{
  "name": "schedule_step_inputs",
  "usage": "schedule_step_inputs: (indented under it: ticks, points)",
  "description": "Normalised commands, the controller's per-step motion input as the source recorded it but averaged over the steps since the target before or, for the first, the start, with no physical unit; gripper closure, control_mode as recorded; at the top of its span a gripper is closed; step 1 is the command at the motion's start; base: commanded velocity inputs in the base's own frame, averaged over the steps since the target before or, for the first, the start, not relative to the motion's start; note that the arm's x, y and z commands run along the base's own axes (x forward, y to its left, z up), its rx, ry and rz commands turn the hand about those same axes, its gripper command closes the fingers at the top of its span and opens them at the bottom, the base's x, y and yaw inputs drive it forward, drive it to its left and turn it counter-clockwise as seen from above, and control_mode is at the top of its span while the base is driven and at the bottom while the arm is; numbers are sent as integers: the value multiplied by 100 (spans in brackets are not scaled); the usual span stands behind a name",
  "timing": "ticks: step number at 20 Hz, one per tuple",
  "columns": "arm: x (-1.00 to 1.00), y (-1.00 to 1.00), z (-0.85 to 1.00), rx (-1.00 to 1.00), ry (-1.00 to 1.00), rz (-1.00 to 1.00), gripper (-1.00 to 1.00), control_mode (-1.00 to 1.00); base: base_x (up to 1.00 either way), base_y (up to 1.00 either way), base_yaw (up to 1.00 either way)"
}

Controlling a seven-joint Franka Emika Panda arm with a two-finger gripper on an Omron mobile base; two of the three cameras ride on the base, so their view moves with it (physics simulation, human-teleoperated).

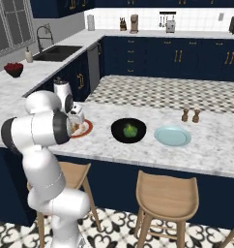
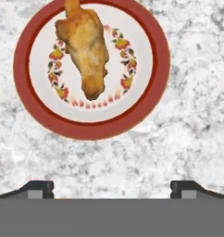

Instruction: Pick the chicken drumstick and broccoli from their plates and place them in the bowl. Then put the bowl in the fridge.

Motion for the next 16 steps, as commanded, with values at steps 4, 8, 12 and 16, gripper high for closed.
schedule_step_inputs:
  ticks: [4,8,12,16]
  points:
    - [72,25,-33,0,0,0,-100,-100,0,0,0]
    - [50,29,-39,0,0,0,-100,-100,0,0,0]
    - [39,9,-42,0,0,0,-100,-100,0,0,0]
    - [24,0,-31,0,0,0,-100,-100,0,0,0]
